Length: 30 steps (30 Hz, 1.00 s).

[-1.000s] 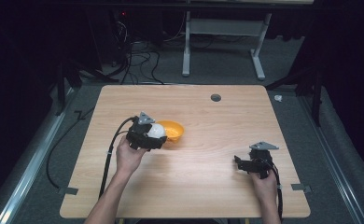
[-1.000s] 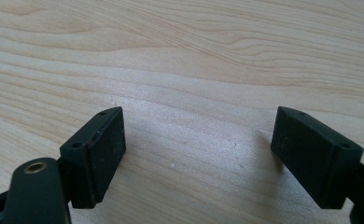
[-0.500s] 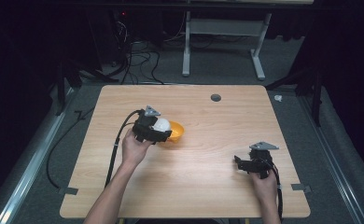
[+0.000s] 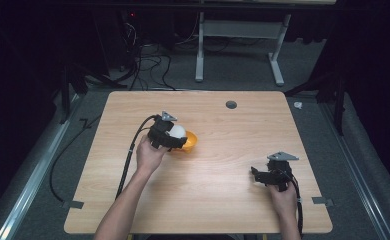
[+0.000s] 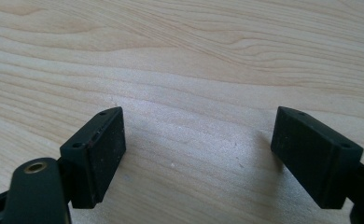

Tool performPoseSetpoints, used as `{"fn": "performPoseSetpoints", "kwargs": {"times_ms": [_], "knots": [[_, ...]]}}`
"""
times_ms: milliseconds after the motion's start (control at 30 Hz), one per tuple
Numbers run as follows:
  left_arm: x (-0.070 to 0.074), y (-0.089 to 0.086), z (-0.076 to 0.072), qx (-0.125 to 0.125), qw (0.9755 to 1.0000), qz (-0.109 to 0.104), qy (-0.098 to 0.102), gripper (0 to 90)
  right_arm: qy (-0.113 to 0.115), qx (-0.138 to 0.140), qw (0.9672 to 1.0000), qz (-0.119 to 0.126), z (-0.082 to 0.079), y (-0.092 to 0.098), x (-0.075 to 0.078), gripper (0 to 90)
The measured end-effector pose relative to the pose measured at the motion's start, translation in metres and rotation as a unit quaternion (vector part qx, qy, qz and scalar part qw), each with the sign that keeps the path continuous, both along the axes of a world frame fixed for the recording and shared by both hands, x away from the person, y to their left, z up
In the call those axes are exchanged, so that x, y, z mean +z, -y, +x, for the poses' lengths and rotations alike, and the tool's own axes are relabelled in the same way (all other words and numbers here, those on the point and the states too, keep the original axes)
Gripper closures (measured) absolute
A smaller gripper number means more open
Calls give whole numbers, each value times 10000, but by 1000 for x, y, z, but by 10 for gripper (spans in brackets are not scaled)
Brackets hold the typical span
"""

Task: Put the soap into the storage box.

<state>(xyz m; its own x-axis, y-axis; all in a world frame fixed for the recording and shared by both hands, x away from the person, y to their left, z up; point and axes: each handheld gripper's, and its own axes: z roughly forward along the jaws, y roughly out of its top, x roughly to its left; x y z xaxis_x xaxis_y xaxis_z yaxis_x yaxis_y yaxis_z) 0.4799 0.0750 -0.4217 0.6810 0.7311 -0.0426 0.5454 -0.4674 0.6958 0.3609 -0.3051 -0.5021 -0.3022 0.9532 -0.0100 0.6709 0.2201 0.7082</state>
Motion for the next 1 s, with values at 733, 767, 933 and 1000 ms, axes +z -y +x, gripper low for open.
{"fn": "performPoseSetpoints", "kwargs": {"times_ms": [733,767,933,1000], "knots": [[-21,6,17,336,9992,107,-200,233,8,-3,10000,-4,0,0,0,187],[-22,6,17,336,9991,129,-206,233,7,-4,10000,-2,0,0,0,188],[-26,9,19,382,9988,193,-221,232,2,2,10000,-1,0,0,0,188],[-27,10,19,374,9988,209,-245,232,2,2,10000,-1,0,0,0,187]]}}
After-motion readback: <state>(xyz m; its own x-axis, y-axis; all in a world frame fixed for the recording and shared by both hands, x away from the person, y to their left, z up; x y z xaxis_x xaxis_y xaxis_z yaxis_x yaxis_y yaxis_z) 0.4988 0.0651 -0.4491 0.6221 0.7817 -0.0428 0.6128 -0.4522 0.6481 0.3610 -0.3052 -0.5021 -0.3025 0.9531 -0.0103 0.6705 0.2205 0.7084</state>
